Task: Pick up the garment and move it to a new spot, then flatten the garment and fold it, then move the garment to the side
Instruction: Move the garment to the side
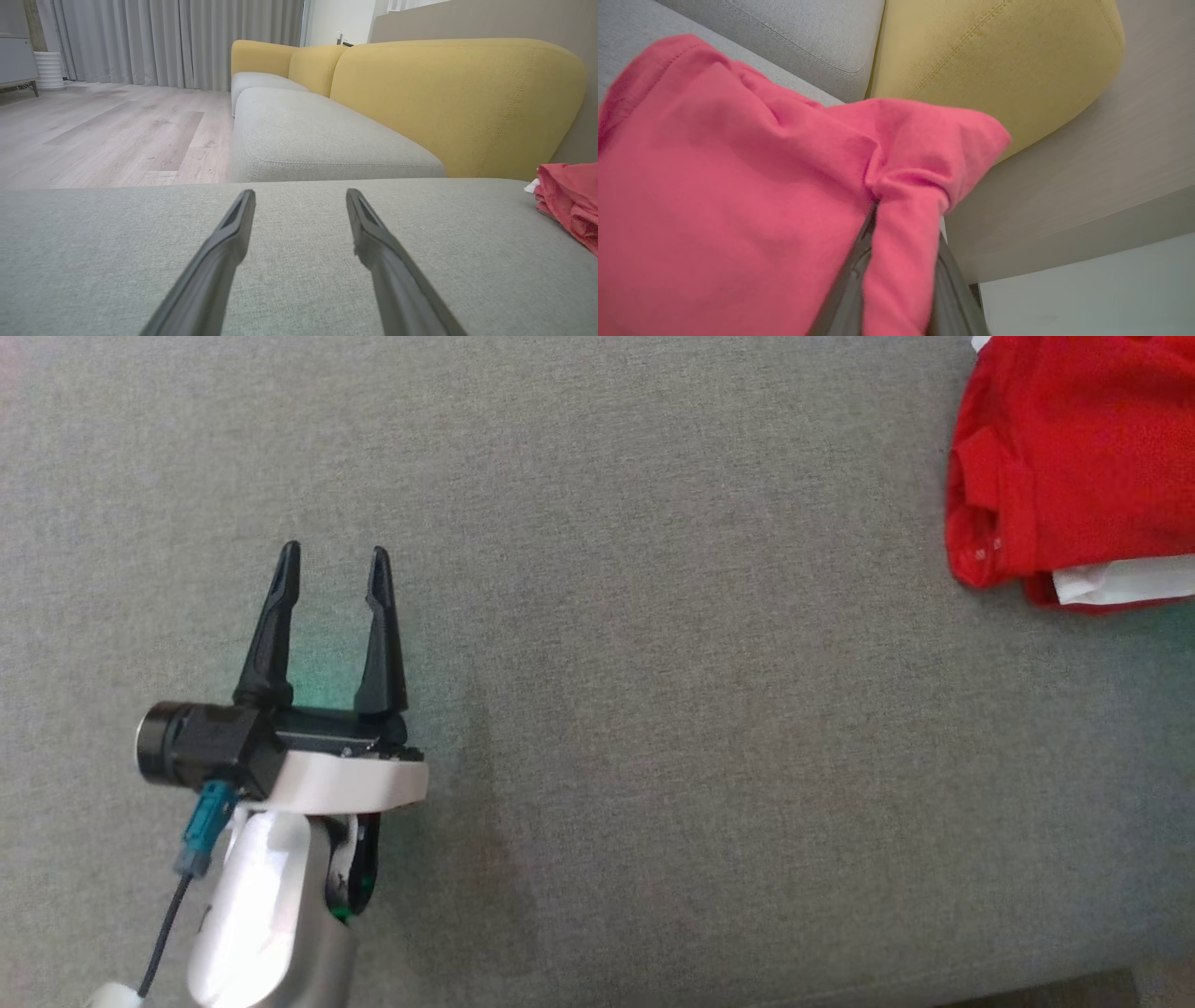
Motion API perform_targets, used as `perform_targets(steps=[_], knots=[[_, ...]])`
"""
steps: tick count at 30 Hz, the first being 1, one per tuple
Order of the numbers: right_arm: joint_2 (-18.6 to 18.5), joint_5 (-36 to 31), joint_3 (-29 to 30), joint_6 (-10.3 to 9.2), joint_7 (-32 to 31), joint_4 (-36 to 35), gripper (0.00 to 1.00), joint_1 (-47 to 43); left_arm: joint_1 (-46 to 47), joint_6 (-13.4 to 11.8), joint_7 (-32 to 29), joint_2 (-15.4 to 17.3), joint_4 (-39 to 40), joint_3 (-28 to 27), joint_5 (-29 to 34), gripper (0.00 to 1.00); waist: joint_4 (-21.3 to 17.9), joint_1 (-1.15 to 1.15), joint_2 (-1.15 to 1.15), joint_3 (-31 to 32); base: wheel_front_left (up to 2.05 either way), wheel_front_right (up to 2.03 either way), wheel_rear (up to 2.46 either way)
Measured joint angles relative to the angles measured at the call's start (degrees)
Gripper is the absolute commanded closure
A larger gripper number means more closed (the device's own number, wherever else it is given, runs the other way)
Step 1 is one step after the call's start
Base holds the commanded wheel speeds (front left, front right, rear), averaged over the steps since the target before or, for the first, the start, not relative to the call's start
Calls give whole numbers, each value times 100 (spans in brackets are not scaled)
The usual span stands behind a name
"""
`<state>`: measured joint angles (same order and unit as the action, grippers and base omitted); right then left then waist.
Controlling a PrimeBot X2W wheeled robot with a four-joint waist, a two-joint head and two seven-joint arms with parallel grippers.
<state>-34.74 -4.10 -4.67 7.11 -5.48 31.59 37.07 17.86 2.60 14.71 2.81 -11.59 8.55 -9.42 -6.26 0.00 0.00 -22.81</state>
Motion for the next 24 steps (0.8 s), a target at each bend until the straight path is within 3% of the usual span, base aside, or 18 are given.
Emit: perform_targets(steps=[1, 2, 3, 14, 24], knots=[[18, -75, 64, 0, 48, 29, 100, 0, -1, 2, 0, 0, 0, -38, 23, 0, -4, 0, 0, -2, 0, 0, 0], [40, -118, 114, 0, 82, 34, 13, 0, -1, 18, 0, 1, 0, -60, 44, 0, -9, 0, 0, -1, 0, 0, 0], [57, -151, 156, 0, 112, 43, 0, 0, -1, 44, 0, 2, -1, -78, 51, 0, -13, 0, 0, 3, 0, 0, 0], [375, -413, 560, 0, 365, -127, 0, 2, -3, 91, 0, -1, -109, -111, 86, 0, -12, 0, 0, 147, 0, 0, 0], [1579, 243, 553, 0, 1003, -1114, 0, -50, -158, -10, 0, -15, -56, -214, 47, 0, 89, -1, 0, 739, 0, 0, 0]])
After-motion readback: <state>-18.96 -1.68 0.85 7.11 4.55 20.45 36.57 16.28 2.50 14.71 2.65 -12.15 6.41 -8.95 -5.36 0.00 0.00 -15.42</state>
